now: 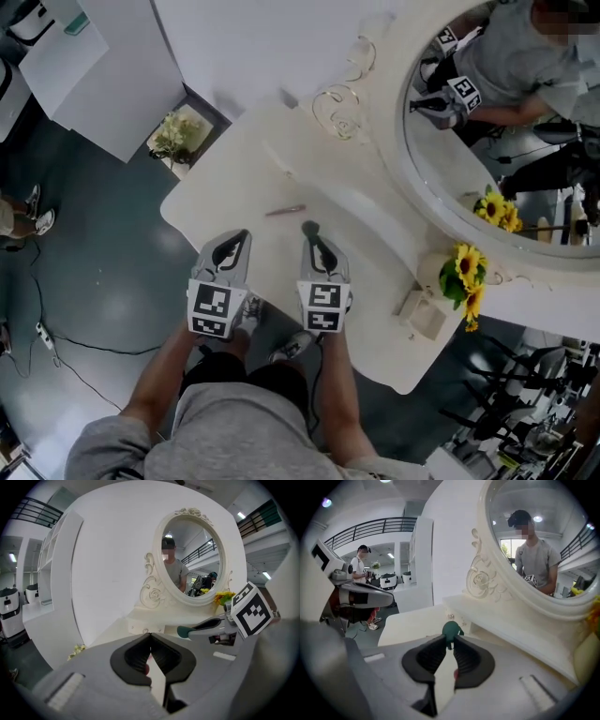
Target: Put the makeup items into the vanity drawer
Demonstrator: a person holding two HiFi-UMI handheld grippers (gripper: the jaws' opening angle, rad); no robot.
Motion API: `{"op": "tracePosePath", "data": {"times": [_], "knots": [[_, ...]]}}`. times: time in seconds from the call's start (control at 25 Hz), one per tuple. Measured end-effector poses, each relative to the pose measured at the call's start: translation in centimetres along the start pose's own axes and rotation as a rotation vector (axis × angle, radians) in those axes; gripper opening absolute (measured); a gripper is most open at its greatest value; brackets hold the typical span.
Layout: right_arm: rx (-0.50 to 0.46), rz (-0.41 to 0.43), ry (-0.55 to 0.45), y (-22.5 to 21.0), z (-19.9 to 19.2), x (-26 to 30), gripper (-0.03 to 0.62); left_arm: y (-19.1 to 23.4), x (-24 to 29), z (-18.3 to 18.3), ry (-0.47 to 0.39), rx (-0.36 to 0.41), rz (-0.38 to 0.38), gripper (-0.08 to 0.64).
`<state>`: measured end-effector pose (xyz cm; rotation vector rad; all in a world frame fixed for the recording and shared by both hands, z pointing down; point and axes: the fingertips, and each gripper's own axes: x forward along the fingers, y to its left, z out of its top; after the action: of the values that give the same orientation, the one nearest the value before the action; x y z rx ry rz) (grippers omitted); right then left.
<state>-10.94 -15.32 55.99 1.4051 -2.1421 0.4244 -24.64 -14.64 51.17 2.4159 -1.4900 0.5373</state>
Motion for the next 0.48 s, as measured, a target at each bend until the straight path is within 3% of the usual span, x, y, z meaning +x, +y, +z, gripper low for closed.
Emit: {"op": "tracePosePath", "data": {"times": [0.48], "knots": [[0.043, -0.17, -0.17, -5.9, 4.9, -10.6, 0.052, -7.2, -1.1, 9.0, -0.148, 0.086, -0.108, 0.011]]}}
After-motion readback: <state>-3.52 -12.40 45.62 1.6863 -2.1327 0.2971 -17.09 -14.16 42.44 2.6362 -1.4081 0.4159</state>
